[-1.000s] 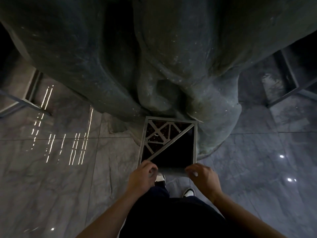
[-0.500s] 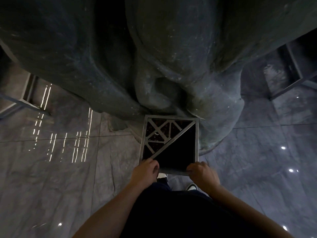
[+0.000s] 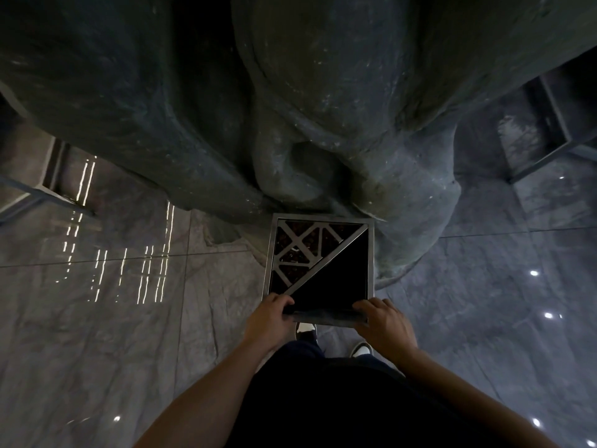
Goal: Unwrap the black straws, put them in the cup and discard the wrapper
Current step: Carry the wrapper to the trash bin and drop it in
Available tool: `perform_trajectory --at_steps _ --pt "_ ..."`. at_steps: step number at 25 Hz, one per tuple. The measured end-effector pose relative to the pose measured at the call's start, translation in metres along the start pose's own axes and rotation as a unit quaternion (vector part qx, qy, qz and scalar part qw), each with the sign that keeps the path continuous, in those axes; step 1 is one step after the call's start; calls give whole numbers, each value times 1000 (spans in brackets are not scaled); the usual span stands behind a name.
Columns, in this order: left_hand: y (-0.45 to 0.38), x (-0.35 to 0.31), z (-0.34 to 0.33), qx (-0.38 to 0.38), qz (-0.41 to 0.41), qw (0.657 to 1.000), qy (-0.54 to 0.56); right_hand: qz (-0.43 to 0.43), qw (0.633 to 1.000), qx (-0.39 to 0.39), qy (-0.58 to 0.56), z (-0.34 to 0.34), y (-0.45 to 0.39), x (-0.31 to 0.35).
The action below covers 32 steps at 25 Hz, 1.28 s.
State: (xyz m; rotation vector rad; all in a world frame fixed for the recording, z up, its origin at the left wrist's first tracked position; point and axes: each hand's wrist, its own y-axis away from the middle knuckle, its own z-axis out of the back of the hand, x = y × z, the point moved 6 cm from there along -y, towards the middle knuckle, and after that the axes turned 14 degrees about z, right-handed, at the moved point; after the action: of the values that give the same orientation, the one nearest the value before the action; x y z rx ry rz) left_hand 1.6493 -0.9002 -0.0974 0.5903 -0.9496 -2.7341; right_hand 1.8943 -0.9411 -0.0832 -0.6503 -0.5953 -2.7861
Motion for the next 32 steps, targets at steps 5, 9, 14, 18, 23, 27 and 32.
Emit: perform_trajectory --at_steps 5,9,14,18,23,27,32 --pt "1 10 1 -1 17 1000 13 -12 998 -41 -36 13 3 -2" --pt "3 14 0 5 28 999 33 -63 991 -66 -95 17 6 -7" --pt "8 24 0 4 39 999 28 -122 978 -77 -151 15 11 -18" --pt "15 28 -2 11 33 999 18 -163 978 -37 -126 10 21 -27" --pt "30 29 -1 12 26 998 48 -30 998 57 1 17 25 -13" --pt "49 26 0 -10 31 995 91 65 993 83 59 33 21 0" --pt "84 30 -6 -35 52 992 111 157 975 103 118 50 23 14"
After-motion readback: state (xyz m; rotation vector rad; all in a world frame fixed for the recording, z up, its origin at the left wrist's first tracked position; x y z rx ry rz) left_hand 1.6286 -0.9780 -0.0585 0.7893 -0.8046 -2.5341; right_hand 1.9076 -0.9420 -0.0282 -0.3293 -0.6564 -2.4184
